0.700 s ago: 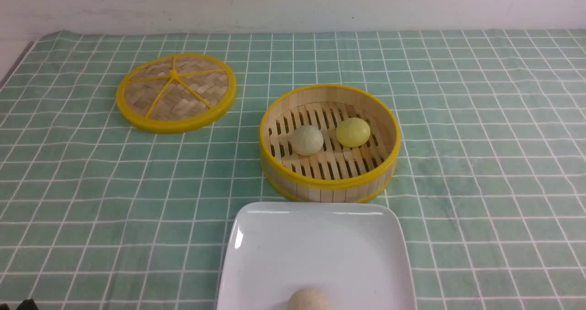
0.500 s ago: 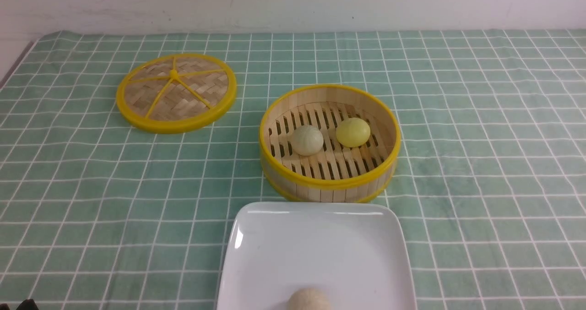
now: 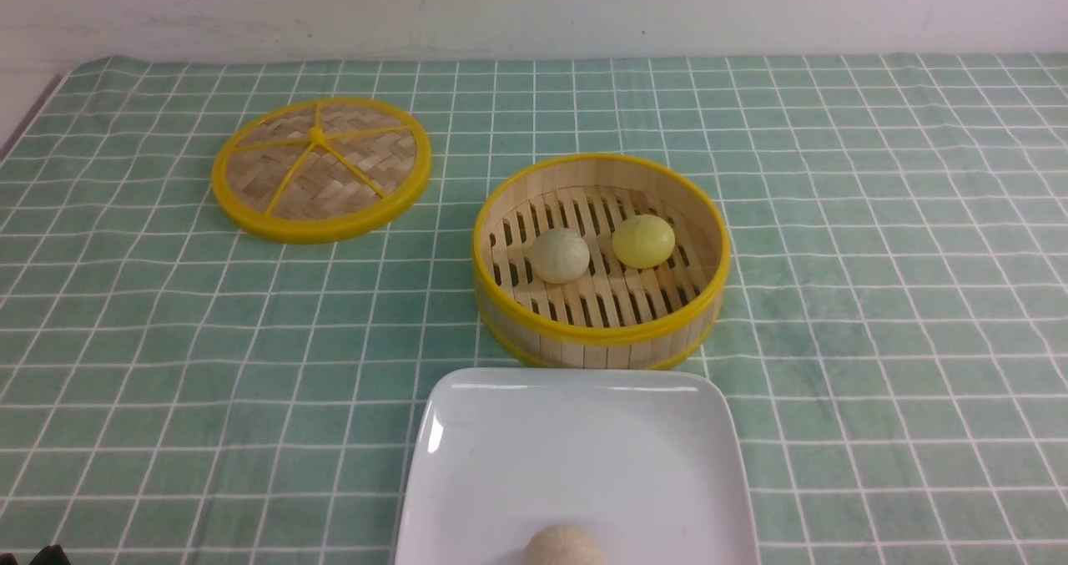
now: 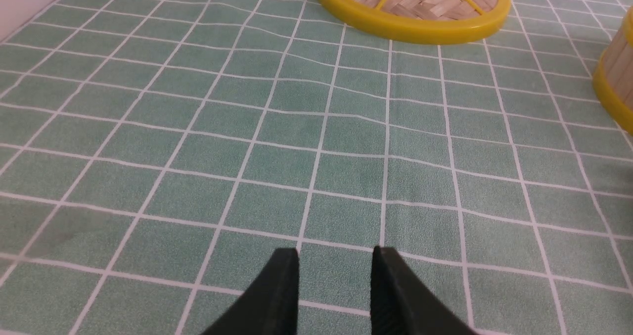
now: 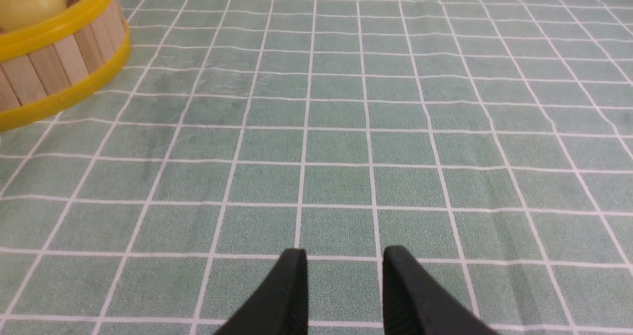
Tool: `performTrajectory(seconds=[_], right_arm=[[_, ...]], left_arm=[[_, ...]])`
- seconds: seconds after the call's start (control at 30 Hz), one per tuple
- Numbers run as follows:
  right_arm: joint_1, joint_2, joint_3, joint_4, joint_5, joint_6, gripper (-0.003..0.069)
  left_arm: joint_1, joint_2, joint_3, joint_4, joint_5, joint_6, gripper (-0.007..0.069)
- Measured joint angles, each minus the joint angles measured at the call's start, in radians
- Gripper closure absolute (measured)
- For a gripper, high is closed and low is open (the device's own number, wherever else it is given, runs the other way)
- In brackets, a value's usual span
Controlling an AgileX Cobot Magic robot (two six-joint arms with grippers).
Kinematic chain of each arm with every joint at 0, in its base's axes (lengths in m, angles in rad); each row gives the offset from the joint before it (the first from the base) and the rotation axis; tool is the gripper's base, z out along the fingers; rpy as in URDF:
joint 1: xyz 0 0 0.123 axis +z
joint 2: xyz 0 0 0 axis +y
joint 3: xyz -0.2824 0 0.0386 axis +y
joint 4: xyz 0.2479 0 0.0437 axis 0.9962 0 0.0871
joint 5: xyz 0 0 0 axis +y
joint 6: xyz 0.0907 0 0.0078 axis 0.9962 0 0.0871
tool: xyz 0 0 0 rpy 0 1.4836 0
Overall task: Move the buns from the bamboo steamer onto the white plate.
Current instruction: 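Reach toward a bun in the bamboo steamer with the right gripper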
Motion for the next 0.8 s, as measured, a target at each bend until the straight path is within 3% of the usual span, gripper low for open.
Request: performTrajectory(seconds=[0.7, 0.8], right_arm=[[0.0, 0.0, 0.0, -0.001, -0.002, 0.0, 0.0419], [0.0, 0.0, 0.002, 0.013, -0.018, 0.021, 0.0419]], left_arm=[[0.0, 0.0, 0.0, 0.001, 0.0, -0.002, 0.0384], [0.0, 0.0, 0.001, -0.127, -0.023, -0.098, 0.0384]])
